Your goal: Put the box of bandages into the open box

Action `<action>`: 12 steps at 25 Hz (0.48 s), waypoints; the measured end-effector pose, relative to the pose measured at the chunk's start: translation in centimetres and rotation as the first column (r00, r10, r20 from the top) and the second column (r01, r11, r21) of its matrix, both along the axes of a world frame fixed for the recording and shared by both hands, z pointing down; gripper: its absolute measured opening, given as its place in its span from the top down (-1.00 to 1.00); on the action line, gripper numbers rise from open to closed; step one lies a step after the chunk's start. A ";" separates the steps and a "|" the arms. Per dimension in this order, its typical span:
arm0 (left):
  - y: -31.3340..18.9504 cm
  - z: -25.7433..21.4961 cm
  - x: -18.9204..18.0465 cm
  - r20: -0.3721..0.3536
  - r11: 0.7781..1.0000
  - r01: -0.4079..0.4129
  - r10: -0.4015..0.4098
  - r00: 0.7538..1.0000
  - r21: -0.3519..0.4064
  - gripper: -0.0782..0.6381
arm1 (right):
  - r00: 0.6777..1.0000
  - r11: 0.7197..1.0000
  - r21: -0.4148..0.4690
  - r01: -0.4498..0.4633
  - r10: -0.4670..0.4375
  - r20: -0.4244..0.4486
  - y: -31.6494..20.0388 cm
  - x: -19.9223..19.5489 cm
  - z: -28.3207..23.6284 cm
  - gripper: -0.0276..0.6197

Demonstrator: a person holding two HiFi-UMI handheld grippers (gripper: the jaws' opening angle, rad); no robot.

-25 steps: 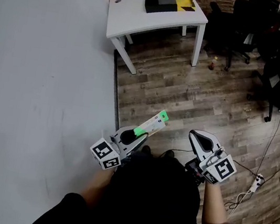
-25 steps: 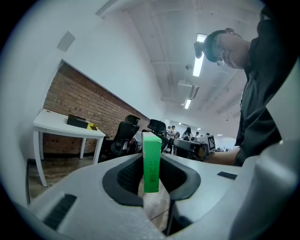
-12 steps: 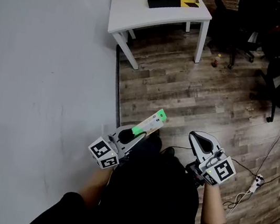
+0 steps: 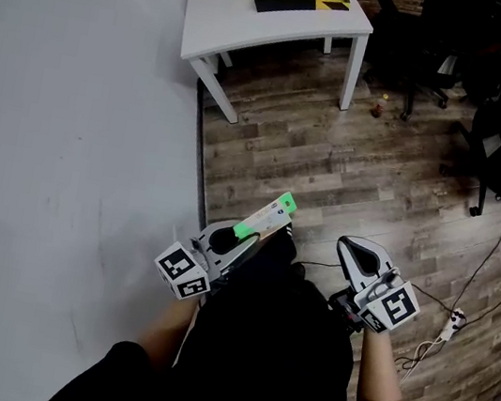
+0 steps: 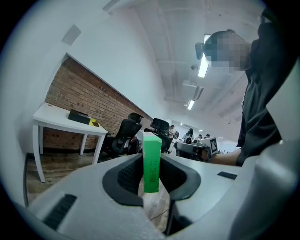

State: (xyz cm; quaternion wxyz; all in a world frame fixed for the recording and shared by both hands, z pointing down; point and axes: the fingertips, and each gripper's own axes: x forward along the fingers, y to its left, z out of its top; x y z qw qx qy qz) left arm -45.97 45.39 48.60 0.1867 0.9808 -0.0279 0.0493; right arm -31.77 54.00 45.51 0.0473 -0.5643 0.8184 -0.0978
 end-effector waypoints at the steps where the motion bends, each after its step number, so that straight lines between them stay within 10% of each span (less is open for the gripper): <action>1: -0.4 0.1 0.4 -0.001 1.000 -0.001 0.001 1.000 -0.006 0.52 | 1.000 1.000 -0.006 0.001 -0.001 -0.002 -0.4 0.3 0.1 0.90; 12: -10.8 3.4 4.7 0.002 0.994 0.027 -0.027 1.000 -0.101 0.52 | 0.998 0.993 -0.111 0.045 -0.049 -0.028 -11.4 4.3 2.6 0.90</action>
